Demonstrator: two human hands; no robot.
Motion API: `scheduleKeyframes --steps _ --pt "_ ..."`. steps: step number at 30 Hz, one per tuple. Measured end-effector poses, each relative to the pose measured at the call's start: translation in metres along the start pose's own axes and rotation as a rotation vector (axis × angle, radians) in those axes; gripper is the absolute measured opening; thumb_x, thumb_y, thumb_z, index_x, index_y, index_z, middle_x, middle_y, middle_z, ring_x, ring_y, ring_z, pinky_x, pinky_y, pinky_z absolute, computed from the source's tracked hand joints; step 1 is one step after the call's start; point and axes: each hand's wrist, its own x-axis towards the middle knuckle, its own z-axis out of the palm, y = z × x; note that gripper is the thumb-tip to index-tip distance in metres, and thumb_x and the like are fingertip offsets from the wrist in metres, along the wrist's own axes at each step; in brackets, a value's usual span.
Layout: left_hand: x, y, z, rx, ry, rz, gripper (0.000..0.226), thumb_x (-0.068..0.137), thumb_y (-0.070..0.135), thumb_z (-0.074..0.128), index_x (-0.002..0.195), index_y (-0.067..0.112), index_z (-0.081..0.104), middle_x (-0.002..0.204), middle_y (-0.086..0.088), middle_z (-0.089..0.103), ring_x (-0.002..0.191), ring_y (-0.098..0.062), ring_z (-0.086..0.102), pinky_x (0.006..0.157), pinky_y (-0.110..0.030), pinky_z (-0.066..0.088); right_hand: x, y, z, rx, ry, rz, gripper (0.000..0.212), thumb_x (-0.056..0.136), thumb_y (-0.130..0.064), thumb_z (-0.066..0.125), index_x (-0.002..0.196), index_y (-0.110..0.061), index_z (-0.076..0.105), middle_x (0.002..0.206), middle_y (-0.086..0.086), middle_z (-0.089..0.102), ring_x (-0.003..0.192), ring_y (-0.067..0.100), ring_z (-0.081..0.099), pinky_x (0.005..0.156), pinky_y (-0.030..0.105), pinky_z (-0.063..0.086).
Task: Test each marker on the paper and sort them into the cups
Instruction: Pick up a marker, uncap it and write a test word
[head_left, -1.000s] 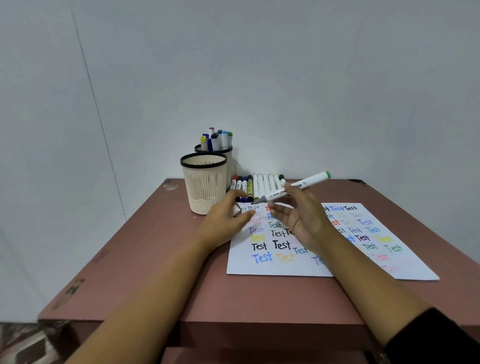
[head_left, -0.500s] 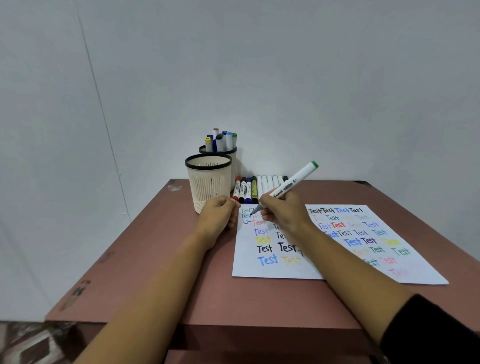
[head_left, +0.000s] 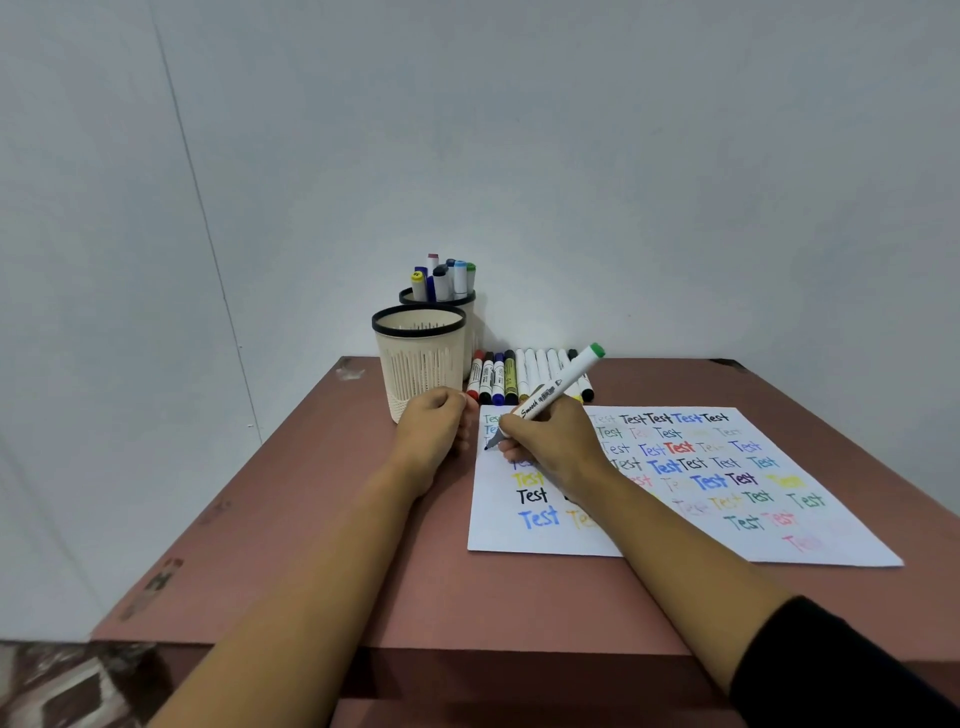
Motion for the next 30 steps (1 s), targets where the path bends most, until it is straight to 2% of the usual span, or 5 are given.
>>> scheduleKeyframes --steps 3,7,12,18,30 --pt "-0.0004 0.0001 -0.0001 0.004 -0.005 0.002 0.029 0.092 0.003 0.039 0.071 0.006 0.057 0.056 -0.002 0.045 0.048 -0.012 0.039 0.043 -0.019 0.036 -0.0007 0.0004 0.0007 -0.018 -0.014 -0.008 0.010 0.078 0.001 0.062 0.069 -0.001 0.060 0.063 0.016 0.065 0.058 0.025 0.063 0.064 0.036 0.057" --pt "0.0002 0.0000 0.0004 0.013 -0.002 0.000 0.028 0.093 0.004 0.039 0.072 0.007 0.058 0.057 -0.002 0.046 0.050 -0.013 0.040 0.044 -0.020 0.037 -0.0001 0.0015 0.0012 -0.017 0.045 -0.019 0.020 0.078 0.002 0.061 0.061 -0.006 0.054 0.048 0.003 0.058 0.048 0.020 0.058 0.052 0.028 0.050" --pt "-0.0005 0.0006 0.0004 0.011 -0.016 0.007 0.028 0.093 0.004 0.039 0.072 0.006 0.057 0.057 -0.002 0.045 0.050 -0.012 0.040 0.045 -0.019 0.036 -0.0006 0.0006 0.0007 0.022 0.025 -0.017 0.018 0.080 0.003 0.060 0.064 -0.005 0.055 0.055 0.009 0.061 0.051 0.021 0.060 0.051 0.026 0.049" --pt "0.0000 -0.0001 0.0003 0.023 -0.017 0.013 0.028 0.093 0.004 0.039 0.071 0.006 0.057 0.057 -0.002 0.046 0.049 -0.012 0.040 0.045 -0.020 0.037 -0.0031 -0.0010 0.0010 -0.036 -0.018 -0.033 0.023 0.078 0.001 0.060 0.059 -0.009 0.049 0.052 0.008 0.057 0.048 0.020 0.055 0.050 0.028 0.048" --pt "-0.0007 -0.0001 0.0010 0.038 -0.017 0.019 0.027 0.093 0.003 0.039 0.074 0.005 0.057 0.057 -0.003 0.046 0.046 -0.010 0.041 0.043 -0.018 0.037 -0.0013 0.0026 0.0002 -0.034 0.040 -0.043 0.013 0.078 -0.002 0.062 0.068 -0.003 0.053 0.059 0.014 0.062 0.049 0.021 0.056 0.052 0.029 0.051"
